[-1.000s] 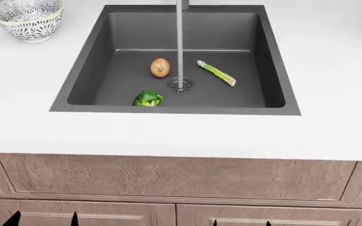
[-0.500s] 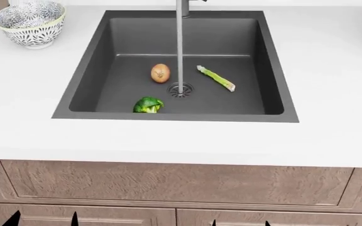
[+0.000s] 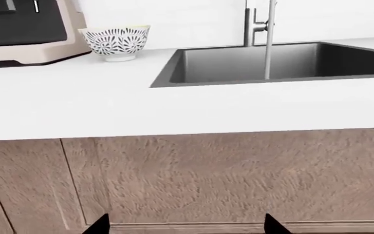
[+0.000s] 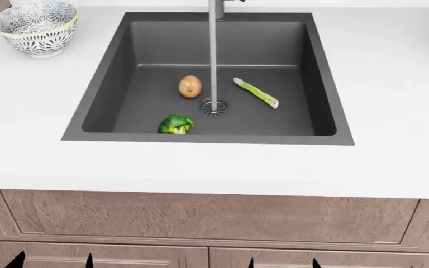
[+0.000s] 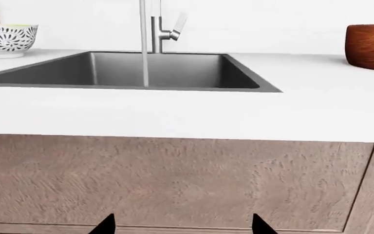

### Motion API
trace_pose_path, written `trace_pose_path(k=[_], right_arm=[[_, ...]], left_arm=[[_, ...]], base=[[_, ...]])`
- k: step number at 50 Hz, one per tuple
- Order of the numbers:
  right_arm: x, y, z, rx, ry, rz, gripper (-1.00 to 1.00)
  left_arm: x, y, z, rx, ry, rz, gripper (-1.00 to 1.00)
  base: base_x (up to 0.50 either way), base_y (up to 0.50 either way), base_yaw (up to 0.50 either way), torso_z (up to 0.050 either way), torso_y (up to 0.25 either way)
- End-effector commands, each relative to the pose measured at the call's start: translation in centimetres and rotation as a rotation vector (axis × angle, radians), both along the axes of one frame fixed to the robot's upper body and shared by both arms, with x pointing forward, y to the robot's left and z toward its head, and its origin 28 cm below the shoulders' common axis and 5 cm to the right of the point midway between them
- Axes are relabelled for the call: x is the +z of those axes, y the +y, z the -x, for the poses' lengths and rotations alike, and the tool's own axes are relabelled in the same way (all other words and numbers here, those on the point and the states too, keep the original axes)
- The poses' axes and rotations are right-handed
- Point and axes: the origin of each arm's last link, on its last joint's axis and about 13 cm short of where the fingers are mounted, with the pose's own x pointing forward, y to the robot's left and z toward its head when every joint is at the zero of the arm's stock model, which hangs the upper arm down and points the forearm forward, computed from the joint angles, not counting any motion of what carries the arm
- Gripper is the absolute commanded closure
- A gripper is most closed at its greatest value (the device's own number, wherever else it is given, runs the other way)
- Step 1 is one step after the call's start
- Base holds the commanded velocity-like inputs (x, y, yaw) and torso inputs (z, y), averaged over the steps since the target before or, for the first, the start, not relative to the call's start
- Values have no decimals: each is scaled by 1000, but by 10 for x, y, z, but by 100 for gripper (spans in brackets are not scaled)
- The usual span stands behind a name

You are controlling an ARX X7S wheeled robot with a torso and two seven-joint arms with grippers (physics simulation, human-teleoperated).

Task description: Pick the broccolis and asparaguss from the sink and place them in one bowl. Place the onion in the other bowl. Then turn off the sink faucet.

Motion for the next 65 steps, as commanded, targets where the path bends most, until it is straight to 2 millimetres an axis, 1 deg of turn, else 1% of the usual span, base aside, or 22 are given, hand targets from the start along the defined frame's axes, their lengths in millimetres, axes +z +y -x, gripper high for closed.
trace_pose_path(k=[1,2,3,5,7,11,12,13,16,17,19,20,22,24,26,30,36,38,45,50,55,65], right_arm=[[43,-1,-8,-6,-60,41,-100],[76,-3,-18,-1,-111,59,-100],[82,-3,-20,2,-108,65,-100],[123,-7,-29,10,-140,96,-100],[154,-10,-40,28,-100,181,-100],[192,-15,-52,-16,-124,174,-100],[208,-19,-61,-43,-95,223,-100],[212,-20,-63,-37,-105,215,-100],[251,-25,-83,-19,-165,133,-100],[255,-27,-87,-13,-157,154,-100],[275,-32,-104,15,-153,129,-100],[283,-34,-111,12,-154,139,-100],[299,-37,-119,19,-176,82,-100],[312,-44,-131,11,-153,121,-100],[320,-50,-139,-28,-112,165,-100],[328,-58,-152,-22,-98,94,-100],[332,-65,-152,-24,-84,80,-100],[331,-66,-153,-16,-71,95,-100],[335,-73,-162,23,-76,43,-100],[323,-73,-159,36,-24,51,-100],[312,-76,-150,33,35,112,-100],[293,-81,-143,42,45,90,-100]], left_arm=[[44,3,-2,3,-44,54,-100],[73,2,-7,-11,-77,63,-100],[79,2,-8,-13,-78,82,-100],[114,-3,-17,-34,-90,121,-100],[148,-9,-31,-52,-158,81,-100],[183,-14,-42,-76,-163,110,-100],[196,-19,-47,-156,-178,110,-100],[200,-20,-50,-164,-158,138,-100],[229,-25,-82,-153,-143,114,-100],[233,-25,-84,-154,-151,103,-100],[260,-26,-101,-136,-177,100,-100],[270,-25,-111,-107,-151,144,-100],[285,-25,-125,-77,-178,107,-100],[304,-27,-137,-74,-186,81,-100],[312,-27,-150,-59,-182,49,-100],[311,-28,-170,-64,-128,19,-100],[317,-21,-188,-24,-98,-3,-100],[310,-20,-195,-17,-60,-23,-100],[300,-13,-203,20,-40,-66,-100],[296,-6,-218,51,-22,-114,-100],[293,-9,-215,16,12,-96,-100],[289,-8,-206,-7,33,-92,-100]], base=[[0,0,0,0,0],[0,0,0,0,0],[0,0,0,0,0],[0,0,0,0,0],[0,0,0,0,0],[0,0,0,0,0],[0,0,0,0,0],[0,0,0,0,0],[0,0,0,0,0],[0,0,0,0,0],[0,0,0,0,0],[0,0,0,0,0],[0,0,0,0,0],[0,0,0,0,0],[0,0,0,0,0],[0,0,0,0,0],[0,0,0,0,0],[0,0,0,0,0],[0,0,0,0,0],[0,0,0,0,0],[0,0,0,0,0],[178,-19,0,0,0]])
